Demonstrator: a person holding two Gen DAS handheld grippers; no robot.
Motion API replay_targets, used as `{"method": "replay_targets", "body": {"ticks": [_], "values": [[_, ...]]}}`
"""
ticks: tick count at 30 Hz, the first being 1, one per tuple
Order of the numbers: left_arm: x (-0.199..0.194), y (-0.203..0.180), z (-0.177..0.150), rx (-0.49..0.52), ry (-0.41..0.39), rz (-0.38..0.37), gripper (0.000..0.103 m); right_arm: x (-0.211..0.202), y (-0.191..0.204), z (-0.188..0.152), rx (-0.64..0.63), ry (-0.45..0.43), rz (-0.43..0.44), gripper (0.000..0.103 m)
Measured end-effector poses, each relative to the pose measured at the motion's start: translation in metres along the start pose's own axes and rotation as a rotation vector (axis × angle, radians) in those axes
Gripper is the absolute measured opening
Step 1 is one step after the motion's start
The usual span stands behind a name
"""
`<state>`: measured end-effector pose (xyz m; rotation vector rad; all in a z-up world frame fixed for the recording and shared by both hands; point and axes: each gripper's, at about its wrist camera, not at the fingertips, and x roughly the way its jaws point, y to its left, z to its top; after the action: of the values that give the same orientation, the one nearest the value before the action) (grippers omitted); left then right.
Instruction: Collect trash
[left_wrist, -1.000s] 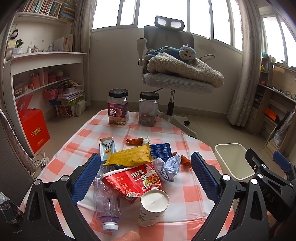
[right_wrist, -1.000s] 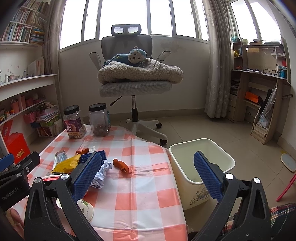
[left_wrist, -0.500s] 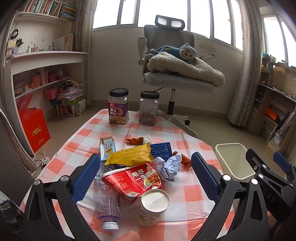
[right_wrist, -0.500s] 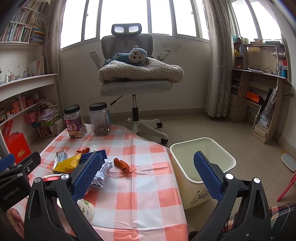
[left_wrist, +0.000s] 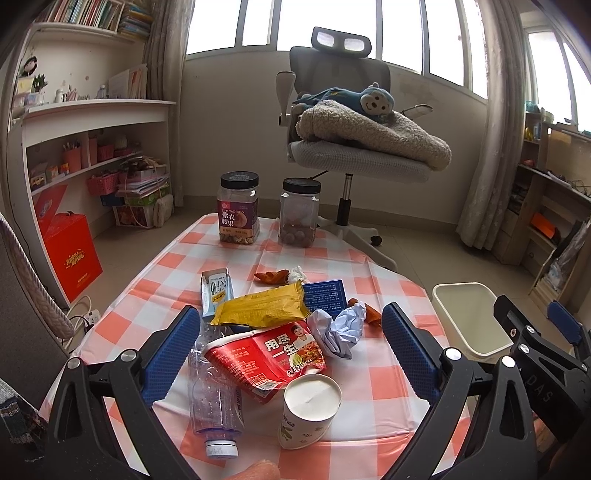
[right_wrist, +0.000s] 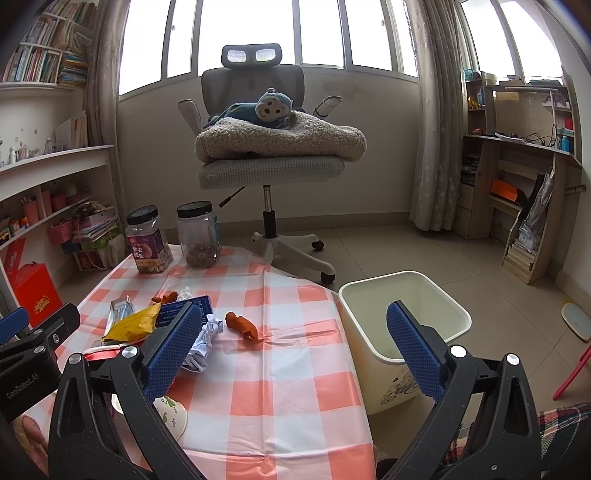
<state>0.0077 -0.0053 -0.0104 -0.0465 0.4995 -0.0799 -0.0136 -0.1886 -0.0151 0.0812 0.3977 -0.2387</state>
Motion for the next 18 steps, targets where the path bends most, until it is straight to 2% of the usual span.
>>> {"method": "replay_targets", "body": {"ticks": [5, 9, 11, 16, 18], "values": [[0.004, 0.012, 0.008, -0.044, 0.033, 0.017, 0.096, 0.005, -0.001, 0.005, 0.014, 0.034, 0.017, 0.096], [0.020, 0.038, 0.026, -0.122, 0.118, 0.057, 0.096, 0.016, -0.001, 0.023, 0.022, 0.097, 0.048, 0.096], [0.024, 0.055, 0.039, -0.173, 0.143, 0.044, 0.096, 0.028, 0.000, 0.036, 0.010, 0.150, 0.067, 0.096], [0.030, 0.086, 0.084, -0.228, 0.103, 0.042, 0.096, 0.071, 0.007, 0.072, -0.039, 0.308, 0.145, 0.096], [0.051, 0.091, 0.100, -0.197, 0.167, 0.034, 0.096, 0.095, 0.011, 0.084, -0.047, 0.393, 0.181, 0.096]]}}
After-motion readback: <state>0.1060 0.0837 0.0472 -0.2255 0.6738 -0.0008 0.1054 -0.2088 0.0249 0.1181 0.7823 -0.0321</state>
